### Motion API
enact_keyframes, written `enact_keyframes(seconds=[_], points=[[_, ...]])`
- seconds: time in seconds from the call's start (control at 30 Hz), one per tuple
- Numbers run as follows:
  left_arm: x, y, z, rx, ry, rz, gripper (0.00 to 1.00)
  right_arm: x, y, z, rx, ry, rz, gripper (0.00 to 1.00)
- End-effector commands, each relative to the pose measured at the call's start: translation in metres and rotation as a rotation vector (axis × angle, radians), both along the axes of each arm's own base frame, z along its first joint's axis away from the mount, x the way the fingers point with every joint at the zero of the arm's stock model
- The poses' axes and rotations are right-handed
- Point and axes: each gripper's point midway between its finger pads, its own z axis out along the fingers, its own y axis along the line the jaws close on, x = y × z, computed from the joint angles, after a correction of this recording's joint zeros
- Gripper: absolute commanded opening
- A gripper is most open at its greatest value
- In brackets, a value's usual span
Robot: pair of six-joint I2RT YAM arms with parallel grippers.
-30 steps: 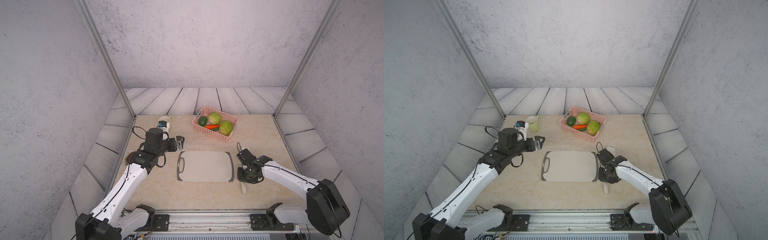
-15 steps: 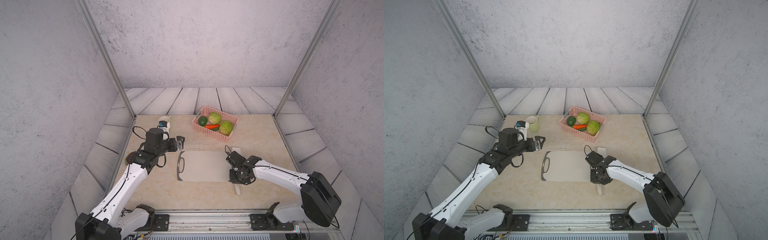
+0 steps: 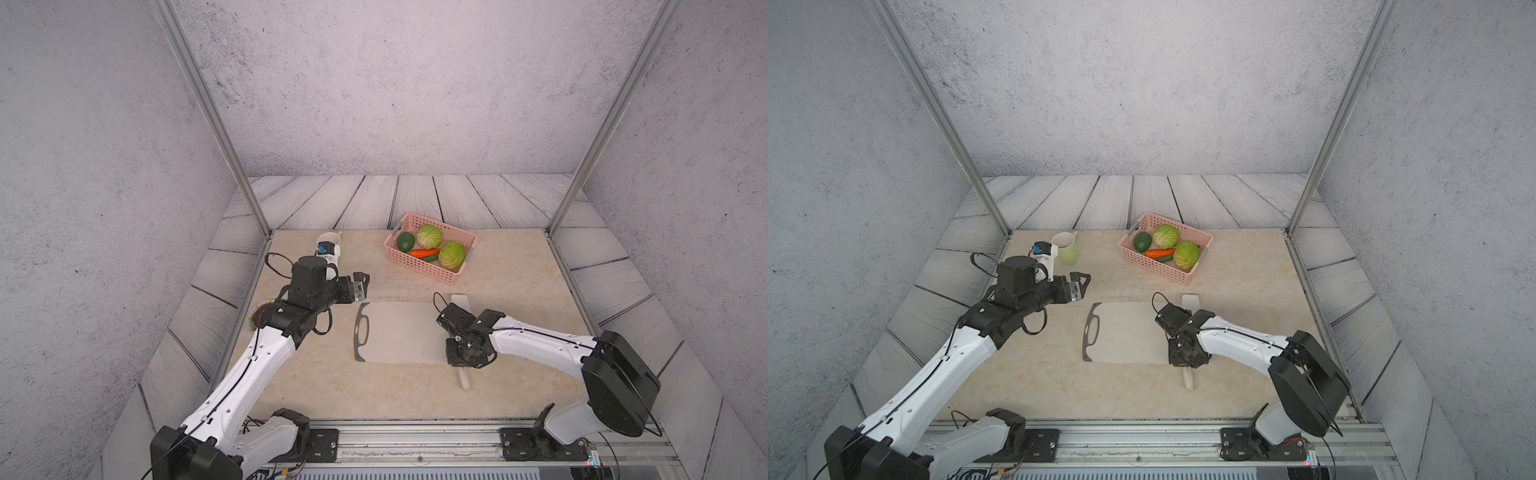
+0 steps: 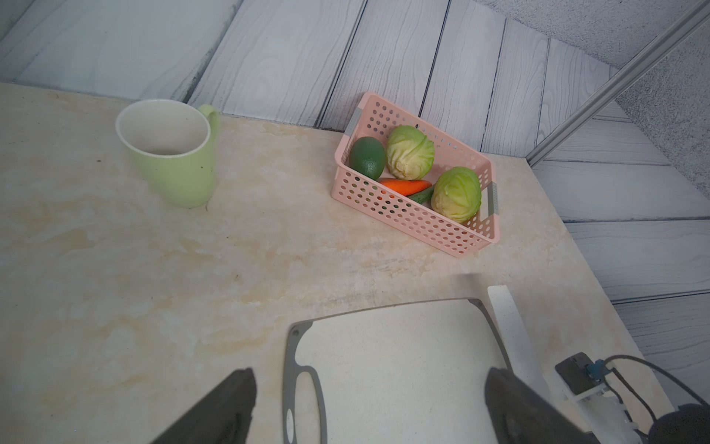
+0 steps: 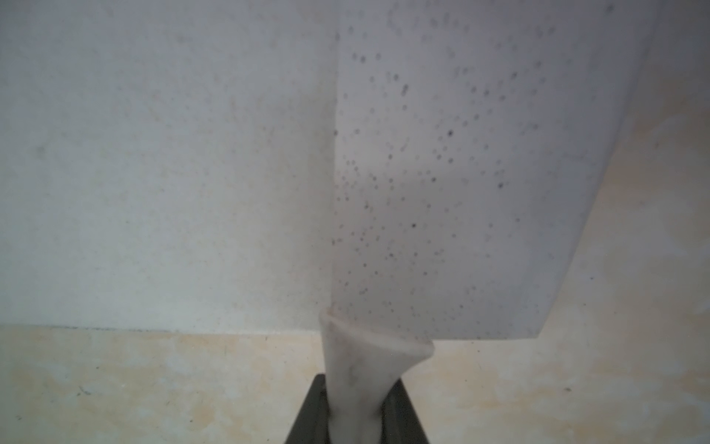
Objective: Align the knife with the edge of the cutting board
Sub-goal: Place the knife on the work surface.
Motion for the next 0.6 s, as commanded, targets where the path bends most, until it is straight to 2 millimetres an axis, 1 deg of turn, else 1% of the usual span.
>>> enact_keyframes(seconds=[0.0,0.4,0.57], points=[[-0.001,-0.001,0.014,0.001,-0.033,-0.007,0.98,0.008,0.006,0.003,-0.010,-0.034,-0.008,0.00],[-0.001,-0.001,0.013,0.002,-0.032,-0.008,0.98,0.006,0.018,-0.011,-0.038,-0.001,0.008,0.00],[-0.002,-0.001,0.014,0.003,-0.035,-0.007,0.98,0.005,0.020,-0.018,-0.047,0.016,0.010,0.00]])
